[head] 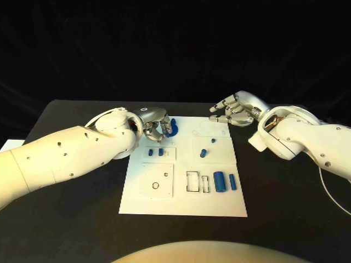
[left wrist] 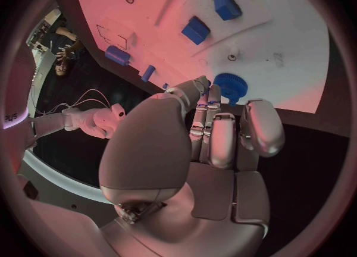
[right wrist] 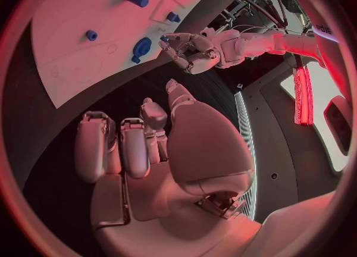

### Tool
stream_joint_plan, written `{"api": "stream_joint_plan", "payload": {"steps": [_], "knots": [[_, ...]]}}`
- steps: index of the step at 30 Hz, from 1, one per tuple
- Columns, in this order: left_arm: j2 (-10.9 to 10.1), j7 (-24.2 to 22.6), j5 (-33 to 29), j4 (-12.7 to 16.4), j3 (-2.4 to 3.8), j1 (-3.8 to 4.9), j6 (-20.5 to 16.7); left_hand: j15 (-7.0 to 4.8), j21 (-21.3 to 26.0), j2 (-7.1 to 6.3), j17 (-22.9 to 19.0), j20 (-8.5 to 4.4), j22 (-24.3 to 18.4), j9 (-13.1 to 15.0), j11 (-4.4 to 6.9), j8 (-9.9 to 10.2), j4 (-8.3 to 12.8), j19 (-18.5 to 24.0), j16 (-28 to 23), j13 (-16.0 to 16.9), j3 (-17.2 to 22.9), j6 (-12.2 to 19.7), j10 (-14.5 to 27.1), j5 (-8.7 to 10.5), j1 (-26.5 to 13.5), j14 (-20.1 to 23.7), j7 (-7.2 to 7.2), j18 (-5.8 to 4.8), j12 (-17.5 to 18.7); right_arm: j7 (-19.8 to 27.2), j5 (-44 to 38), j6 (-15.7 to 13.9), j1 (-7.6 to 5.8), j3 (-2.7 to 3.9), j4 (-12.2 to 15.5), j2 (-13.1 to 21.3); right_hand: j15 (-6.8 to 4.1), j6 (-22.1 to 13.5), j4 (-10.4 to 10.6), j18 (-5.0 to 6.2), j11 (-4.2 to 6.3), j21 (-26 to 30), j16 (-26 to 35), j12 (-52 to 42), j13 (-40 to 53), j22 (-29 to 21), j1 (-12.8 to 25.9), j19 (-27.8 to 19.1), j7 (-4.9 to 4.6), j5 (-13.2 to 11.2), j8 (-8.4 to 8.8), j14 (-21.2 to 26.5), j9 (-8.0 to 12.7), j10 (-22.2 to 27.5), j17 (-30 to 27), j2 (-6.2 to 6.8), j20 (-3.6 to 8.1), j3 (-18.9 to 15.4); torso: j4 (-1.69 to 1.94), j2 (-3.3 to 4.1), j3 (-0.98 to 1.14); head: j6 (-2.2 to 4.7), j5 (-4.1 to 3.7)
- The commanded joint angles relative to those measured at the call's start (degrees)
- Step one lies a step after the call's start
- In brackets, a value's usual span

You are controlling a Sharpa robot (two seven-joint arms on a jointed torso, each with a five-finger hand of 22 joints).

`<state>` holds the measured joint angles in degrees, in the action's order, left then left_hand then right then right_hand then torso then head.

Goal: Assemble the parts on the task board

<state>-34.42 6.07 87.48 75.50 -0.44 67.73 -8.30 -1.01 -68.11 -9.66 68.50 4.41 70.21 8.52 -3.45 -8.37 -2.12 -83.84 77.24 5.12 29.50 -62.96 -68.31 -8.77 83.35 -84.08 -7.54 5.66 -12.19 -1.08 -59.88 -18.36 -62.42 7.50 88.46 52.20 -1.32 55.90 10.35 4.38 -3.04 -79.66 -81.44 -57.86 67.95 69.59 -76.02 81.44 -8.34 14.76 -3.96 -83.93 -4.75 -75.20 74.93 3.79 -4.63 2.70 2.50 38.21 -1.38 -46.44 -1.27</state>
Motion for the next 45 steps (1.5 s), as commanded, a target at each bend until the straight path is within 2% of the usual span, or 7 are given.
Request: {"api": "stream_joint_plan", "payload": {"steps": [1,6,11,45], "knots": [[-1.28,1.48,-3.14,1.17,0.18,0.29,-0.75,-0.35,-0.21,0.13,-0.08,-0.17,0.11,0.04,-0.08,-0.06,0.03,-0.50,0.17,-0.07,0.43,-0.41,-0.52,-0.03,-0.56,-2.05,-0.12,-0.71,0.24,0.19,-0.16,0.56,0.11,0.00,-0.09,-0.04,-0.02,0.31,-0.01,-0.27,-0.05,0.21,0.23,-0.21,0.09,-0.04,-0.31,-0.28,0.14,0.32,-0.13,-3.29,0.09,0.36,2.23,-0.44,0.02,-0.29,0.25,-0.09,0.09,-0.16,0.10],[-2.91,1.83,-3.94,1.47,0.28,0.46,0.77,-0.34,-0.35,0.03,-0.12,-0.16,0.24,0.01,-0.08,-0.01,0.10,-0.52,0.18,-0.08,0.47,-0.49,-0.64,-0.02,-0.75,-2.04,-0.12,-0.74,0.38,0.18,-0.15,0.55,0.20,0.00,-0.12,-0.01,-0.03,0.36,-0.02,-0.28,-0.05,0.19,0.25,-0.26,0.11,0.01,-0.39,-0.25,0.15,0.32,-0.15,-3.29,0.08,0.35,2.21,-0.49,0.03,-0.31,0.57,-0.09,0.06,-0.39,-0.02],[-3.22,2.01,-4.18,1.10,0.25,0.47,2.04,-0.34,-0.33,-0.02,-0.21,-0.15,0.24,-0.01,-0.07,0.02,0.13,-0.51,0.14,-0.08,0.47,-0.51,-0.69,0.00,-0.83,-2.03,-0.10,-0.73,0.45,0.19,-0.15,0.57,0.24,0.00,-0.14,-0.08,-0.03,0.36,-0.02,-0.28,-0.05,0.19,0.25,-0.26,0.11,0.01,-0.39,-0.25,0.15,0.32,-0.15,-3.29,0.08,0.35,2.21,-0.49,0.03,-0.31,0.53,-0.09,0.01,-0.42,0.07],[-0.55,3.24,-2.52,-1.91,-0.28,-0.15,6.64,-0.35,-0.33,-0.11,-0.26,-0.14,0.28,-0.06,-0.05,0.10,0.21,-0.47,0.15,-0.05,0.48,-0.58,-0.88,0.02,-1.06,-2.01,-0.08,-0.73,0.62,0.30,-0.15,0.67,0.32,0.00,-0.09,-0.29,-0.03,0.36,-0.02,-0.28,-0.05,0.19,0.25,-0.26,0.11,0.01,-0.39,-0.25,0.15,0.32,-0.15,-3.29,0.08,0.35,2.21,-0.49,0.03,-0.31,0.49,-0.07,0.04,-0.76,0.19]]}}
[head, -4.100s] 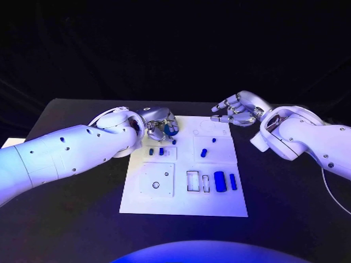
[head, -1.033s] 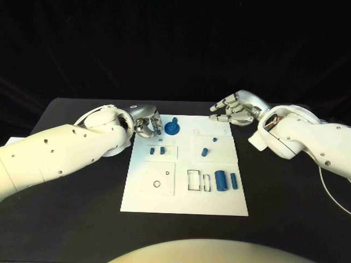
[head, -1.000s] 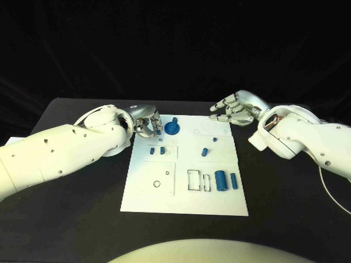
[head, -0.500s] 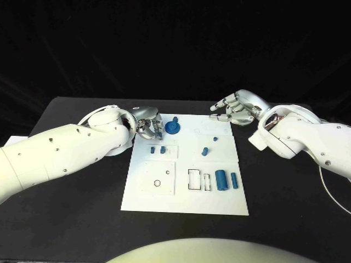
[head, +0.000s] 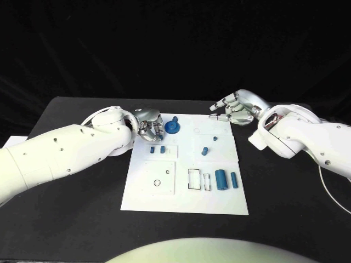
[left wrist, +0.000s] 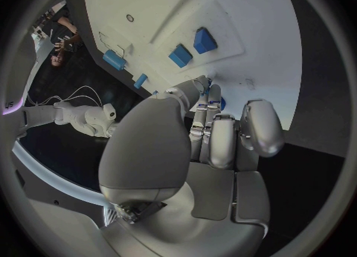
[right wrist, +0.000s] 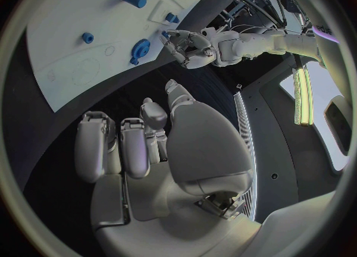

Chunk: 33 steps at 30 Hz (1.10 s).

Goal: Assemble the parts on the task board

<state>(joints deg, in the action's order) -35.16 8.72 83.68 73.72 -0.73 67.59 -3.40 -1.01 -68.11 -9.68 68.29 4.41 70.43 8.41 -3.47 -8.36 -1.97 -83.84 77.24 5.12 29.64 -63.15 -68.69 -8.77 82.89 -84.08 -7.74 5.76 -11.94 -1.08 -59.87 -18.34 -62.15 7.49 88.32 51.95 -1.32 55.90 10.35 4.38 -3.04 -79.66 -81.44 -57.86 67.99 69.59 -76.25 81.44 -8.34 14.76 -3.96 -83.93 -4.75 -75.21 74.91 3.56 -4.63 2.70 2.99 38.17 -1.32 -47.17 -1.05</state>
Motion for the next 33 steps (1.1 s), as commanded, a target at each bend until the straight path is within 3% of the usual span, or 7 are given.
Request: {"api": "stream_joint_plan", "payload": {"steps": [1,33], "knots": [[0.21,0.61,1.44,-0.17,0.01,-0.01,1.74,-0.34,-0.33,-0.09,-0.05,-0.14,0.05,0.04,-0.03,0.10,0.06,-0.48,0.15,-0.06,0.34,-0.39,-0.50,0.02,-0.59,-2.01,0.12,-0.84,0.36,0.30,-0.16,0.65,0.05,0.01,0.05,-0.04,-0.03,0.36,-0.02,-0.28,-0.04,0.19,0.25,-0.26,0.06,0.01,-0.16,-0.25,0.15,0.32,-0.15,-3.29,0.08,0.35,2.23,-0.26,0.03,-0.31,0.00,-0.03,-0.02,-0.03,-0.03],[1.03,0.68,2.91,-0.98,-0.04,-0.31,3.09,-0.39,-0.25,-0.33,-0.27,-0.15,0.05,-0.07,0.03,0.27,0.23,-0.37,0.09,0.03,0.19,-0.55,-0.82,0.23,-1.15,-1.94,0.21,-0.80,0.71,0.31,-0.16,0.81,0.06,0.01,0.01,-0.05,-0.03,0.36,-0.02,-0.28,-0.04,0.19,0.25,-0.26,0.06,0.01,-0.16,-0.25,0.15,0.32,-0.15,-3.29,0.08,0.35,2.23,-0.26,0.03,-0.31,0.05,-0.03,-0.01,-0.16,-0.13]]}}
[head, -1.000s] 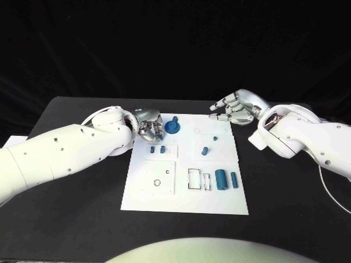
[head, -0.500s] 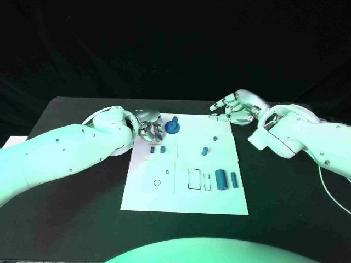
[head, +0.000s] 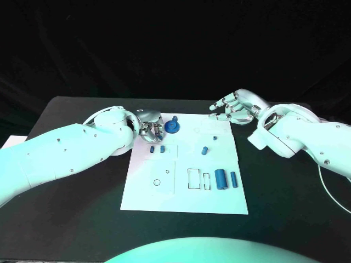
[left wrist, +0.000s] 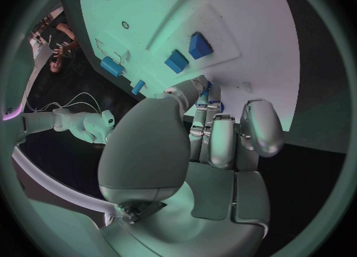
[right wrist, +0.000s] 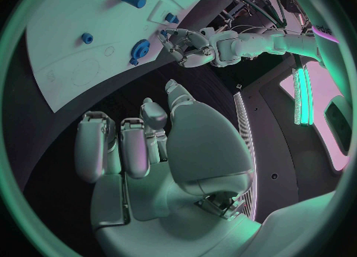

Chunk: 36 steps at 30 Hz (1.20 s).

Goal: Assemble the parts on the task board

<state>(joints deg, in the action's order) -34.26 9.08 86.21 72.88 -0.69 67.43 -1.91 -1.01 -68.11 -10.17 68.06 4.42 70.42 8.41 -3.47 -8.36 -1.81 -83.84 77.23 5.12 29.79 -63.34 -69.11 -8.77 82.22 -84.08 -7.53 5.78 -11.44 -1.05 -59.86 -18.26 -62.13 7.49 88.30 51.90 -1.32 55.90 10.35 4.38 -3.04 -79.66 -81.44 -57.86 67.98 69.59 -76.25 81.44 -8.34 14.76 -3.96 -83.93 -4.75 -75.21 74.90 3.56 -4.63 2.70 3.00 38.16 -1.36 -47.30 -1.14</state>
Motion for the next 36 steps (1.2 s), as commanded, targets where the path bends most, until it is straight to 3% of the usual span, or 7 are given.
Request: {"api": "stream_joint_plan", "payload": {"steps": [1,9,21,25,29,32,36], "knots": [[0.13,0.35,0.38,-0.18,-0.08,-0.15,1.62,-0.39,-0.22,0.14,-0.04,-0.15,0.05,-0.10,0.02,0.32,0.10,-0.36,0.12,0.02,0.03,-0.31,-0.37,0.24,-0.54,-1.94,-0.01,-0.81,0.29,0.28,-0.17,0.73,0.04,0.00,0.03,0.00,-0.03,0.36,-0.02,-0.28,-0.05,0.19,0.25,-0.26,0.07,0.01,-0.17,-0.26,0.15,0.33,-0.15,-3.29,0.08,0.35,2.23,-0.26,0.03,-0.31,0.04,-0.02,0.02,-0.03,-0.05],[0.21,0.44,0.38,-0.38,-0.10,-0.16,1.64,-0.10,-0.12,-0.13,-0.37,0.01,0.09,-0.60,-0.39,1.27,0.27,-0.22,0.04,-0.17,0.17,0.66,0.42,0.23,-1.24,-1.84,-0.42,-0.82,1.55,0.29,-0.17,0.70,0.05,0.00,0.02,0.03,-0.03,0.36,-0.02,-0.28,-0.05,0.19,0.25,-0.26,0.07,0.01,-0.17,-0.26,0.15,0.33,-0.15,-3.29,0.08,0.35,2.23,-0.26,0.03,-0.31,-0.02,0.00,0.00,-0.01,-0.03],[0.13,0.76,0.31,-0.40,-0.10,-0.16,1.04,1.04,-0.04,-1.47,-1.31,0.95,0.29,-2.49,-1.79,4.46,0.31,-0.02,-0.19,-0.85,0.25,5.09,2.65,0.31,-2.78,-1.61,-1.83,-0.88,4.31,0.14,-0.17,0.86,0.05,0.00,-0.09,0.07,-0.03,0.37,-0.03,-0.23,-0.05,0.35,0.36,0.61,-0.56,-0.26,-0.32,-0.36,0.14,0.33,-0.15,-3.28,0.09,0.82,2.13,-0.33,0.03,-0.41,0.03,-0.03,-0.02,0.02,-0.10],[0.00,0.96,0.13,-0.46,-0.10,-0.16,0.87,1.25,0.27,-1.81,-1.66,1.16,0.08,-2.91,-2.08,4.74,0.22,0.09,-0.31,-1.04,0.01,5.86,3.33,0.33,-3.17,-1.53,-2.08,-0.81,4.98,-0.11,-0.17,1.19,0.05,0.00,-0.15,0.08,-0.03,0.18,0.07,-0.18,-0.07,0.54,0.49,6.50,-4.73,-0.54,-0.54,-0.47,0.10,0.33,-0.07,-3.26,0.15,3.81,2.05,-0.43,0.02,-0.61,0.01,-0.03,-0.04,0.02,-0.12],[-0.21,1.08,-0.11,-0.49,-0.10,-0.16,0.60,1.41,0.82,-2.05,-2.11,1.33,-0.36,-3.27,-2.27,4.78,0.16,0.26,-0.50,-1.14,-0.23,6.49,3.83,0.33,-3.44,-1.42,-2.23,-0.68,5.48,-0.83,-0.49,2.14,0.05,0.00,-0.31,0.09,-0.04,-0.22,0.42,-0.20,-0.05,0.55,1.37,18.84,-14.12,-0.46,-1.22,-0.35,0.07,0.28,0.01,-3.10,0.24,8.82,1.04,-0.84,0.06,-0.82,0.01,-0.04,-0.04,0.08,-0.15],[-0.54,1.14,-0.37,-0.39,-0.10,-0.16,0.32,1.44,0.92,-2.08,-2.22,1.37,-0.43,-3.34,-2.32,4.77,0.15,0.29,-0.54,-1.16,-0.28,6.57,3.96,0.33,-3.48,-1.39,-2.26,-0.66,5.60,-1.35,-1.31,2.61,0.06,0.00,-0.46,0.09,-0.10,-0.23,0.57,-0.14,-0.03,0.77,1.95,23.26,-18.03,-0.79,-2.00,-0.45,0.10,0.28,-0.06,-3.01,0.24,9.53,0.38,-1.11,0.10,-0.76,0.00,-0.03,-0.06,0.12,-0.19],[-1.89,0.73,-2.26,0.25,-0.08,-0.14,-0.60,1.55,1.26,-1.98,-2.69,1.50,-0.68,-3.59,-2.43,4.72,0.31,0.40,-0.77,-1.20,-0.18,6.86,4.34,0.26,-3.23,-1.27,-2.35,-0.58,5.96,-2.48,-5.93,3.27,0.06,0.00,-0.84,0.07,-0.03,0.54,0.00,0.09,-0.32,1.54,3.90,33.01,-26.53,-2.01,-5.46,-0.90,-0.15,-0.69,-0.31,-2.63,0.16,11.56,-1.98,-1.64,0.16,1.54,-0.03,-0.07,-0.05,0.27,-0.23]]}}
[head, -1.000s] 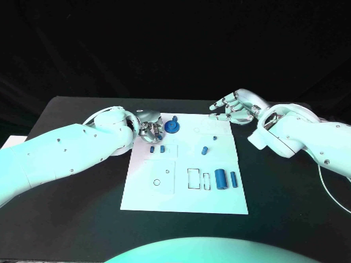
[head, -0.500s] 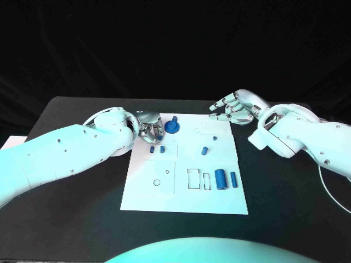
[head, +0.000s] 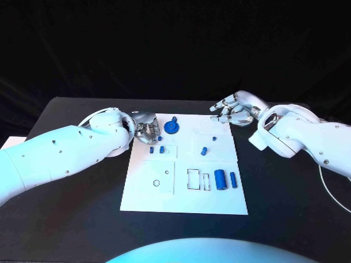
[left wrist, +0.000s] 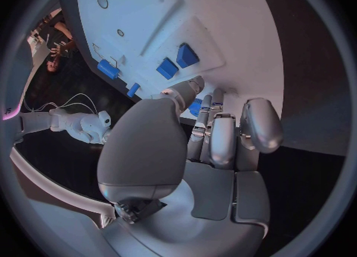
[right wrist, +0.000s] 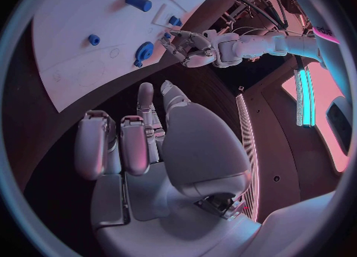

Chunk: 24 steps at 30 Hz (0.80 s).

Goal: Assemble the parts on the task board

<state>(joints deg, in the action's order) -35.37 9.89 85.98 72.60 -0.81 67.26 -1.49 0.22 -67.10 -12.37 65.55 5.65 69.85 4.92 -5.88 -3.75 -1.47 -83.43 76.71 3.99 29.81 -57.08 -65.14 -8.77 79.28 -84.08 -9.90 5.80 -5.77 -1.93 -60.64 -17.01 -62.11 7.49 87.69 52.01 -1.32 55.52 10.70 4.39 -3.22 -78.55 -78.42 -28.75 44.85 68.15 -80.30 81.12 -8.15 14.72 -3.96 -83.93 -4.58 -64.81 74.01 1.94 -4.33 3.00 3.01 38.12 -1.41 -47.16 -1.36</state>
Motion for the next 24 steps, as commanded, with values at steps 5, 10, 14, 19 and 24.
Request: {"api": "stream_joint_plan", "payload": {"steps": [5,10,14,19,24], "knots": [[-3.74,-2.57,-11.34,2.06,0.10,0.15,-3.95,0.23,1.56,0.83,-1.11,0.33,-1.14,-0.17,0.08,-0.52,0.59,0.44,-0.73,0.00,0.81,-0.42,0.15,0.15,0.75,-1.01,0.19,-0.27,0.44,-3.51,-14.72,3.16,0.06,0.00,-0.51,-0.12,0.45,2.65,-1.52,0.20,-0.77,0.87,2.27,13.02,-12.21,-1.24,-4.87,-0.75,-0.54,-1.62,-0.60,-2.43,-0.14,2.95,-2.85,0.76,-0.66,4.81,0.02,-0.09,0.07,0.39,-0.24],[-7.16,-10.52,-29.87,4.05,0.12,0.27,-11.50,0.17,5.60,1.63,-5.18,0.31,-4.36,-0.21,0.08,-1.34,1.24,2.07,-3.28,0.26,2.64,-2.04,-1.30,0.19,1.54,0.41,-0.10,0.54,-0.17,-6.06,-27.51,4.70,0.16,0.00,-0.25,-0.44,0.82,4.23,-1.80,0.34,-0.96,1.15,2.65,19.40,-21.30,-1.57,-5.60,-0.81,0.06,-3.12,-0.09,-2.51,-0.01,0.89,-3.34,3.03,-0.98,8.69,0.12,-0.07,0.04,0.75,-0.57],[-9.22,-19.46,-53.42,6.31,-0.01,0.25,-16.55,0.62,21.28,2.29,-21.46,0.63,-16.60,-0.58,-0.43,-1.62,1.57,9.76,-14.78,0.10,3.74,-2.56,-0.45,0.29,1.50,8.11,-0.73,3.45,-0.30,-8.01,-36.29,6.27,0.38,-0.15,0.04,-0.92,0.80,5.36,-1.86,0.36,-0.82,1.55,3.04,21.46,-25.00,-2.17,-5.51,-1.02,0.58,-5.38,-0.05,-2.47,-0.03,0.59,-3.86,3.88,-1.19,11.06,0.06,0.01,-0.08,1.16,-1.28],[-11.15,-26.91,-76.60,9.84,-0.25,0.02,-18.69,0.34,26.73,3.08,-26.46,0.60,-20.67,-0.61,0.14,-2.38,1.26,12.74,-18.31,0.69,2.20,-3.44,-2.02,0.48,0.55,10.73,-0.23,4.41,-2.39,-9.53,-43.38,8.21,0.63,-0.70,0.24,-1.73,0.72,6.14,-1.87,0.54,-0.64,2.21,3.65,23.00,-28.50,-3.17,-4.93,-1.39,1.14,-7.01,0.08,-2.40,0.01,0.76,-4.66,5.02,-1.20,13.44,0.01,0.02,-0.14,1.55,-2.39],[-12.44,-30.29,-86.76,12.83,-0.34,-0.27,-18.65,0.21,28.33,3.61,-27.72,0.50,-21.91,-0.65,0.43,-2.89,0.95,13.22,-18.94,0.98,0.69,-3.76,-2.19,0.50,-0.20,11.11,0.04,4.58,-3.49,-10.51,-47.89,10.33,0.86,-1.16,0.33,-2.54,0.24,6.54,-1.98,0.72,-0.25,2.89,4.32,23.86,-31.05,-4.17,-4.33,-1.71,1.61,-7.92,0.14,-2.33,0.06,1.16,-5.49,5.76,-0.77,15.12,0.13,0.03,-0.16,1.74,-2.92]]}}
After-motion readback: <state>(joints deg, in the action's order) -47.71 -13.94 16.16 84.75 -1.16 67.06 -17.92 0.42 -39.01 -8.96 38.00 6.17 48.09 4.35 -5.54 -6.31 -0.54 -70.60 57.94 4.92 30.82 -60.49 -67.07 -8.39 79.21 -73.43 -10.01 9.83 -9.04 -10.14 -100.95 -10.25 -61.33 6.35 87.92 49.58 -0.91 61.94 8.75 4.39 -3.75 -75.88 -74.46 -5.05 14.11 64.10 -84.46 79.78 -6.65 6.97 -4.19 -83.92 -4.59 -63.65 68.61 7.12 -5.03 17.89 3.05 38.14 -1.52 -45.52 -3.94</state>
